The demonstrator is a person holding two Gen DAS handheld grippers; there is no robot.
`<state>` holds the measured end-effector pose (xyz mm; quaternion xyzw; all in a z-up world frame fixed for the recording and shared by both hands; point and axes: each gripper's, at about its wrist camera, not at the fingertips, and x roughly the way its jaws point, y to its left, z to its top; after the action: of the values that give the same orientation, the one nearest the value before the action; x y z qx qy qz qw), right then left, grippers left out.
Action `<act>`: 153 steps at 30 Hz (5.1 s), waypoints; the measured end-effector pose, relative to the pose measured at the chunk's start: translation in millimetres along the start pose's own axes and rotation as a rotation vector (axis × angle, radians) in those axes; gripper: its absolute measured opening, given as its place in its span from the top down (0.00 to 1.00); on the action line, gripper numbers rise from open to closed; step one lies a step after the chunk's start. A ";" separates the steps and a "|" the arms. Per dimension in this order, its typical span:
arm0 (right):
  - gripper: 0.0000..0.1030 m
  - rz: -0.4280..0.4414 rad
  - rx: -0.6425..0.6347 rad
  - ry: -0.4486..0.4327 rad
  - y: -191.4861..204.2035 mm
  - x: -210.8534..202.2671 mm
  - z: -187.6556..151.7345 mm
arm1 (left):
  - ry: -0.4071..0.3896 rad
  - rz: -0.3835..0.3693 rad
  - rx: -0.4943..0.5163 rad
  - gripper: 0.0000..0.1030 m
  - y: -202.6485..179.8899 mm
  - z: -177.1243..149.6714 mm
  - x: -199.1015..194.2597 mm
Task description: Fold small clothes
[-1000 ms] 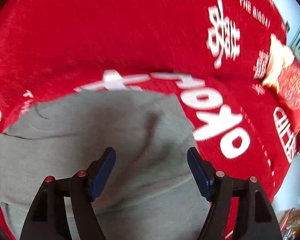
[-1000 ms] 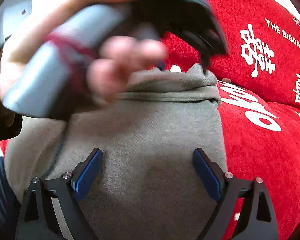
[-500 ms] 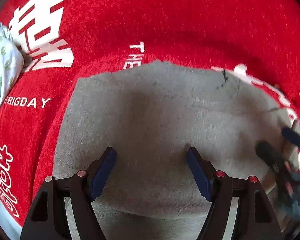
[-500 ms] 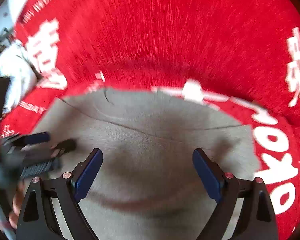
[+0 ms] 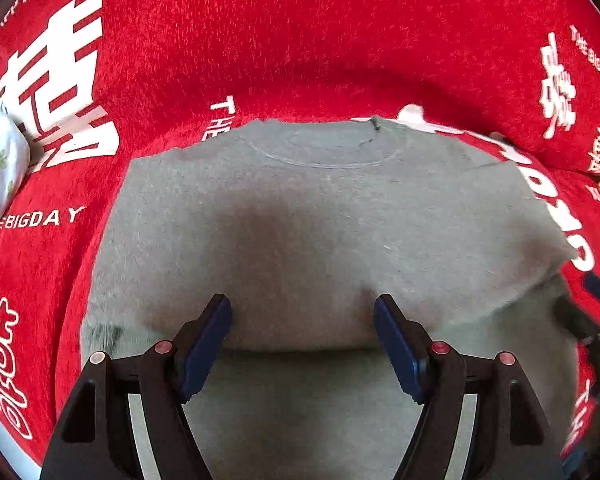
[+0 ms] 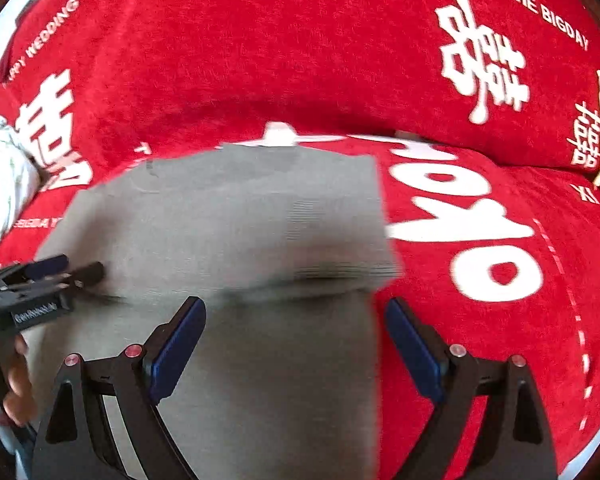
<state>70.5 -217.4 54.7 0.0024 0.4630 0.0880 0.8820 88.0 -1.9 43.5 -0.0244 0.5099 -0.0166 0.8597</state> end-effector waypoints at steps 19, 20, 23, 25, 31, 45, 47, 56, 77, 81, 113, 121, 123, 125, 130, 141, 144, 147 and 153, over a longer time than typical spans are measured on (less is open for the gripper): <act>0.00 -0.114 -0.053 -0.015 49.4 -12.5 -83.6 | -0.092 0.007 0.032 0.14 16.4 -109.3 -38.3; 0.00 -0.114 -0.057 -0.021 50.3 -14.9 -87.7 | -0.097 0.006 0.035 0.14 16.5 -115.0 -41.3; 0.00 -0.109 -0.063 -0.035 51.1 -23.7 -100.7 | -0.104 0.008 0.043 0.14 15.6 -128.4 -48.1; 0.00 -0.106 -0.072 -0.044 50.8 -30.3 -110.3 | -0.107 0.009 0.052 0.14 14.9 -139.2 -53.5; 0.00 -0.106 -0.087 -0.063 50.3 -47.8 -138.1 | -0.101 -0.004 0.046 0.02 17.4 -168.4 -63.4; 0.00 -0.107 -0.210 0.004 54.6 -83.5 -213.6 | -0.002 0.028 0.126 0.01 14.9 -239.6 -72.0; 0.00 -0.114 -0.210 0.065 49.6 -85.1 -219.1 | 0.017 0.025 0.076 0.01 27.6 -247.9 -76.1; 0.00 -0.029 0.063 0.361 3.0 -53.9 -231.5 | 0.256 -0.057 -0.246 0.01 96.9 -263.6 -38.8; 0.88 0.289 0.107 -0.155 -12.1 -158.7 -147.9 | -0.202 -0.196 -0.119 0.90 81.4 -160.1 -156.4; 0.88 0.225 0.108 -0.144 -2.6 -120.2 -110.0 | -0.162 -0.168 -0.155 0.90 76.8 -117.8 -121.9; 0.90 0.348 0.110 -0.201 -11.3 -124.4 -105.8 | -0.221 -0.299 -0.208 0.88 67.8 -120.9 -125.7; 0.90 0.343 0.110 -0.259 -7.7 -140.0 -68.6 | -0.271 -0.276 -0.219 0.88 74.4 -86.6 -139.9; 0.90 0.340 0.117 -0.267 -8.3 -139.8 -60.0 | -0.277 -0.273 -0.226 0.88 74.9 -80.0 -140.0; 0.90 0.338 0.122 -0.267 -8.5 -136.6 -52.7 | -0.277 -0.268 -0.231 0.88 74.6 -74.3 -137.4; 0.90 0.321 0.130 -0.259 -6.5 -125.3 -40.5 | -0.267 -0.253 -0.244 0.88 77.4 -63.2 -127.4; 0.90 0.298 0.141 -0.252 -4.2 -109.0 -14.1 | -0.251 -0.248 -0.278 0.88 83.4 -38.3 -116.4; 0.90 0.292 0.148 -0.250 -4.4 -104.5 -4.4 | -0.252 -0.242 -0.278 0.88 84.2 -27.8 -117.1; 0.90 0.286 0.151 -0.252 -3.5 -100.8 5.6 | -0.252 -0.232 -0.273 0.88 83.8 -16.5 -116.9; 0.90 0.271 0.158 -0.241 -4.4 -91.5 22.7 | -0.238 -0.215 -0.261 0.88 81.2 5.6 -110.4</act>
<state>38.8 -234.4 142.0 0.1443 0.3552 0.1684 0.9081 40.3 85.2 138.1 -0.1918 0.3969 -0.0390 0.8967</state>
